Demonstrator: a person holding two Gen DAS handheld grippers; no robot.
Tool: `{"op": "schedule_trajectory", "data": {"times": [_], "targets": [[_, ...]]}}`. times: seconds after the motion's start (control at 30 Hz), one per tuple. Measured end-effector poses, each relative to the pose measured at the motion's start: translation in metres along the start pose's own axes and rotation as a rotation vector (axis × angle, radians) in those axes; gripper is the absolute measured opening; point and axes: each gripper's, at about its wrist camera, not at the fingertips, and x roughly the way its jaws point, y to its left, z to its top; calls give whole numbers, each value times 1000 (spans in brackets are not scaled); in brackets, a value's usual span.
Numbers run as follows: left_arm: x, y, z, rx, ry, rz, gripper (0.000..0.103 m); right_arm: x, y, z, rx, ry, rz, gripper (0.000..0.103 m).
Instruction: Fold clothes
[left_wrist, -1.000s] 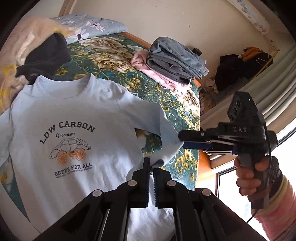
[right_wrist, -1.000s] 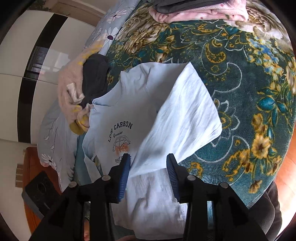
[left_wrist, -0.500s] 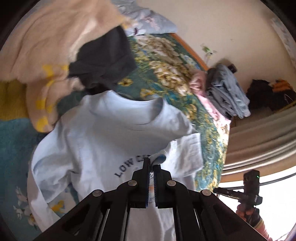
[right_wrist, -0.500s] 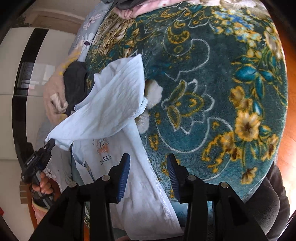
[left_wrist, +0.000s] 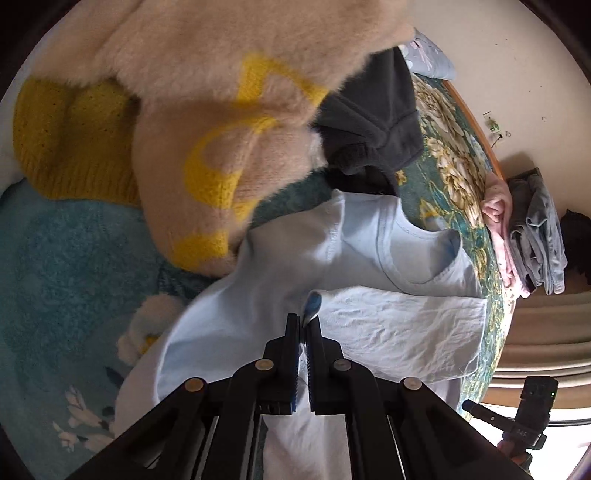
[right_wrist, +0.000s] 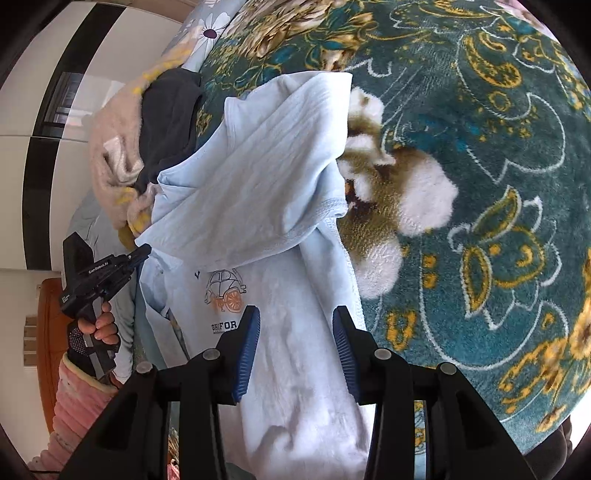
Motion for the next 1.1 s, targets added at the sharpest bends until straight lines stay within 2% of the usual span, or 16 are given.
{"op": "schedule_trajectory", "data": {"times": [0.07, 0.13, 0.2, 0.27, 0.37, 0.47, 0.5, 0.6, 0.7, 0.77, 0.9, 0.93, 1.0, 1.1], "targets": [[4, 6, -3, -42, 10, -13, 5, 4, 0, 5, 14, -8, 20, 42], [-2, 9, -13, -65, 1, -68, 7, 7, 1, 11, 23, -16, 26, 42], [-14, 10, -28, -55, -16, -87, 16, 7, 4, 12, 15, -24, 22, 42], [-30, 24, -57, -75, -61, -38, 30, 6, 5, 10, 5, -26, 23, 42], [-55, 48, -102, -116, -135, 51, 44, 4, -3, 2, 24, -26, 9, 42], [-80, 72, -148, -157, -210, 140, 46, 2, -17, -8, 95, -43, 18, 42], [-82, 79, -164, -180, -219, 145, 46, 1, -21, -11, 121, -50, 24, 42], [-74, 75, -206, -157, -187, 148, 46, 1, -27, -23, 169, -54, 41, 42], [-56, 46, -229, -16, -123, 130, 48, 2, -23, -35, 172, -45, 33, 42], [-43, 25, -243, 86, -79, 115, 54, 1, -18, -42, 169, -44, 33, 42], [-16, 13, -255, 86, -7, 72, 55, -10, -13, -54, 161, -58, 22, 42], [-11, 12, -257, 87, 2, 85, 55, -14, -13, -57, 162, -65, 21, 42], [-5, 12, -259, 85, 3, 115, 55, -22, -15, -63, 173, -82, 26, 42], [-7, 14, -258, 51, -18, 109, 54, -33, -17, -71, 183, -106, 30, 42]]}}
